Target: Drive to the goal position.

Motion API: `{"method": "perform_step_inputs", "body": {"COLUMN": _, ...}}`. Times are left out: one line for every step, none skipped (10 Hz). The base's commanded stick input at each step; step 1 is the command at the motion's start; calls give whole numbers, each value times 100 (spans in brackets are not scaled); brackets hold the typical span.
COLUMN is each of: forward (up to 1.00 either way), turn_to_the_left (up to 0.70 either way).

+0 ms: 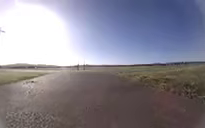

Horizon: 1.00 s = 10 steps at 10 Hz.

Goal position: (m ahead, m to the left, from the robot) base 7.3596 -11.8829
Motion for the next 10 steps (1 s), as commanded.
{"method": "perform_step_inputs", "body": {"forward": 70, "turn_to_the_left": 0}}
{"method": "perform_step_inputs", "body": {"forward": 70, "turn_to_the_left": 0}}
{"method": "perform_step_inputs", "body": {"forward": 70, "turn_to_the_left": 0}}
{"method": "perform_step_inputs", "body": {"forward": 70, "turn_to_the_left": 0}}
{"method": "perform_step_inputs", "body": {"forward": 70, "turn_to_the_left": 0}}
{"method": "perform_step_inputs", "body": {"forward": 70, "turn_to_the_left": 0}}
{"method": "perform_step_inputs", "body": {"forward": 70, "turn_to_the_left": 0}}
{"method": "perform_step_inputs", "body": {"forward": 70, "turn_to_the_left": 0}}
{"method": "perform_step_inputs", "body": {"forward": 70, "turn_to_the_left": 0}}
{"method": "perform_step_inputs", "body": {"forward": 70, "turn_to_the_left": 0}}
